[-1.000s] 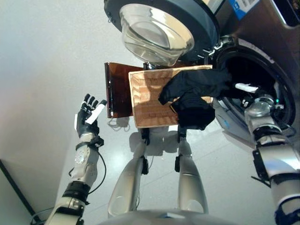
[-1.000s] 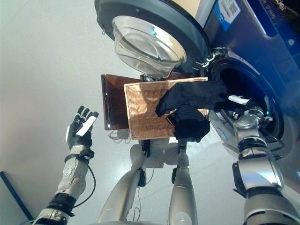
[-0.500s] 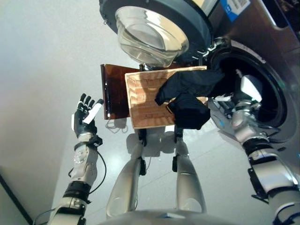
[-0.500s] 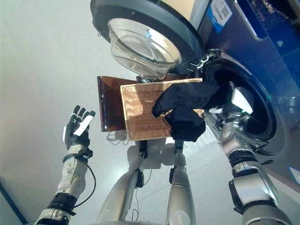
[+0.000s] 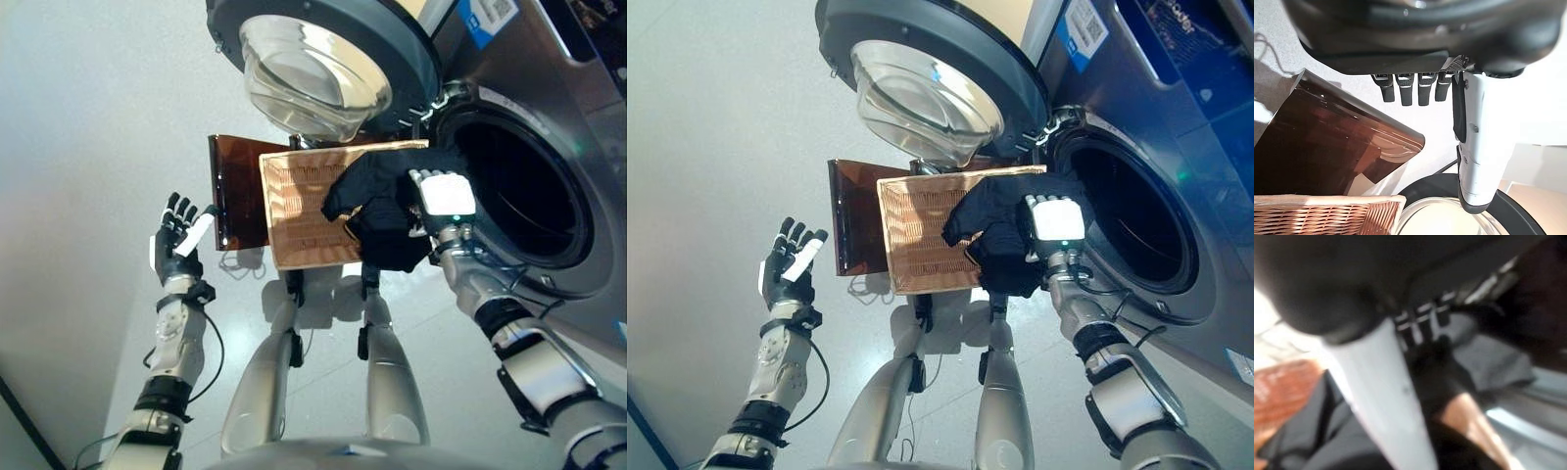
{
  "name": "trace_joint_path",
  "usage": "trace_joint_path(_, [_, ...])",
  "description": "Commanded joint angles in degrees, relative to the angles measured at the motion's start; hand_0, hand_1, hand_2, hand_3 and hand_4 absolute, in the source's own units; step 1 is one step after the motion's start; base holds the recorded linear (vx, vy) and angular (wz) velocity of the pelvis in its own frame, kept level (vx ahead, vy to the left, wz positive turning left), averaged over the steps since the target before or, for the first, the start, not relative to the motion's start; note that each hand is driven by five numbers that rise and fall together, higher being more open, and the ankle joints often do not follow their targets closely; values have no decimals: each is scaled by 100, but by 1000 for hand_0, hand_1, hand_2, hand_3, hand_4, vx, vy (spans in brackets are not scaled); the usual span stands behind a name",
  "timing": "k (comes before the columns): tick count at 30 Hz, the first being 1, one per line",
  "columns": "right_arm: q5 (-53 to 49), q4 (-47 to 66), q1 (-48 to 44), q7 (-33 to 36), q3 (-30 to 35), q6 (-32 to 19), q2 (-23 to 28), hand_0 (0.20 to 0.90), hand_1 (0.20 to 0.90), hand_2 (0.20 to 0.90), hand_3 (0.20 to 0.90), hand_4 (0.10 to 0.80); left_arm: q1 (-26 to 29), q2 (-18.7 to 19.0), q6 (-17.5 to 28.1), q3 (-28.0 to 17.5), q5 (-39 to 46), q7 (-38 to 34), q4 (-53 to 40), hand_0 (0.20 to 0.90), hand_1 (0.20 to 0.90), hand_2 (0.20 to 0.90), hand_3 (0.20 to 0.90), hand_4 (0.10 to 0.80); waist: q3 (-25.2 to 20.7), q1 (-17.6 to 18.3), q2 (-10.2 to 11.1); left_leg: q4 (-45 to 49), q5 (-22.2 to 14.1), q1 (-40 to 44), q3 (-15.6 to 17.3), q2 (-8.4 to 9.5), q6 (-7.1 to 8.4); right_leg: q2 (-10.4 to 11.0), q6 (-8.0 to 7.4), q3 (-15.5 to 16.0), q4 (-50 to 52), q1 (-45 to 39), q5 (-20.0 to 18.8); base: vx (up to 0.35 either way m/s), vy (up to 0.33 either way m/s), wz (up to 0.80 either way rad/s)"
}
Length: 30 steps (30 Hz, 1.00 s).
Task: Pick up the clothes and place them into the washing machine
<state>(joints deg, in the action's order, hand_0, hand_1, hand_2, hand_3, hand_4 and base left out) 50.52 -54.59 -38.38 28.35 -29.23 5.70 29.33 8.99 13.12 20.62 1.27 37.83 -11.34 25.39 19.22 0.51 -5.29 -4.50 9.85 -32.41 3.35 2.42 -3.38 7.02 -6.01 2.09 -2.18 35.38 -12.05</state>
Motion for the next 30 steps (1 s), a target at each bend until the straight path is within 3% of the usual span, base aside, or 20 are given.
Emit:
trace_joint_path(1, [186, -253, -355, 231, -188, 212, -25, 900, 900, 900, 900, 800, 84, 158, 604, -63, -179, -71, -76, 900, 900, 900, 900, 800, -340, -287, 82, 164, -514, 118, 155, 38, 569, -50, 0, 60, 253, 130, 251, 0, 0, 0])
trace_joint_path(11, [387, -475, -810, 438, -341, 513, -204, 900, 900, 900, 900, 800, 102, 207, 592, 26, -206, -118, -108, 900, 900, 900, 900, 800, -287, -360, 36, 136, -469, 55, 159, 36, 574, -56, 1, 58, 235, 208, 212, 0, 0, 0])
trace_joint_path(30, [183, -391, -634, 783, -87, 640, -164, 900, 900, 900, 900, 800, 25, 226, 643, -28, -307, -259, -180, 900, 900, 900, 900, 800, -262, -357, 76, 160, -474, -5, 147, 48, 577, -43, -15, 71, 218, 223, 206, 0, 0, 0])
